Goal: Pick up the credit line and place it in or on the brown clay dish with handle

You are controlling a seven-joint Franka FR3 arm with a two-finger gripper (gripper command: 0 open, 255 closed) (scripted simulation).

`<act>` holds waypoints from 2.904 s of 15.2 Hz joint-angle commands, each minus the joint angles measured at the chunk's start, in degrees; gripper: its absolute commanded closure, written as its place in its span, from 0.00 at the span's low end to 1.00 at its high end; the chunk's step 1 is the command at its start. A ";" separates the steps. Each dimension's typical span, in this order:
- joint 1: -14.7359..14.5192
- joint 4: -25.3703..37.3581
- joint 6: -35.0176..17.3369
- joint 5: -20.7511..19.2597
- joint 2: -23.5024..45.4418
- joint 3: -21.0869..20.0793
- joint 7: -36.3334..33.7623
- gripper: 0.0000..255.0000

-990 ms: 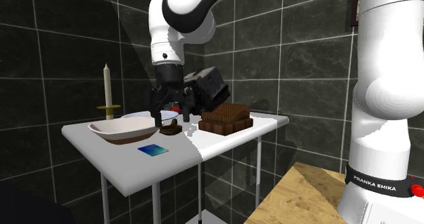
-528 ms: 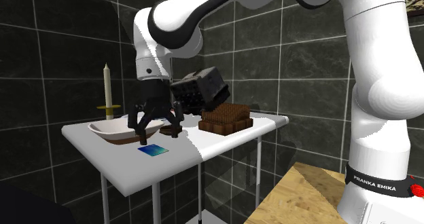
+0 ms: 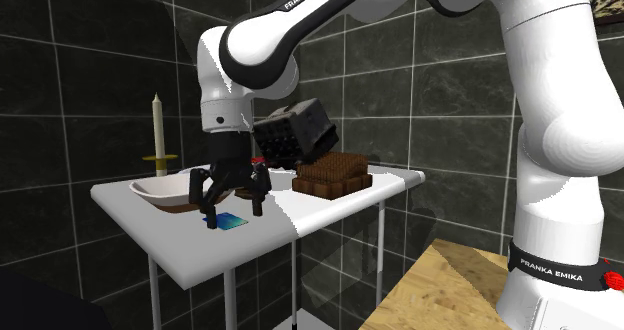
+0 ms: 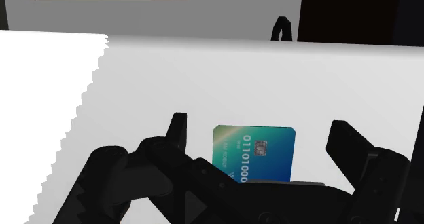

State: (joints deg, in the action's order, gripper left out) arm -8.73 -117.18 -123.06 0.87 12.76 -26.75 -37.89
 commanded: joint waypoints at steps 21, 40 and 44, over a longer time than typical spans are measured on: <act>0.48 2.60 5.56 1.53 -3.26 -0.38 0.61 1.00; 3.89 10.40 17.63 2.92 -7.47 1.85 6.12 1.00; 6.61 12.22 19.05 2.18 -6.61 4.20 10.90 1.00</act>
State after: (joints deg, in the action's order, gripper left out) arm -2.71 -105.61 -104.36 3.32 5.72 -23.07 -28.06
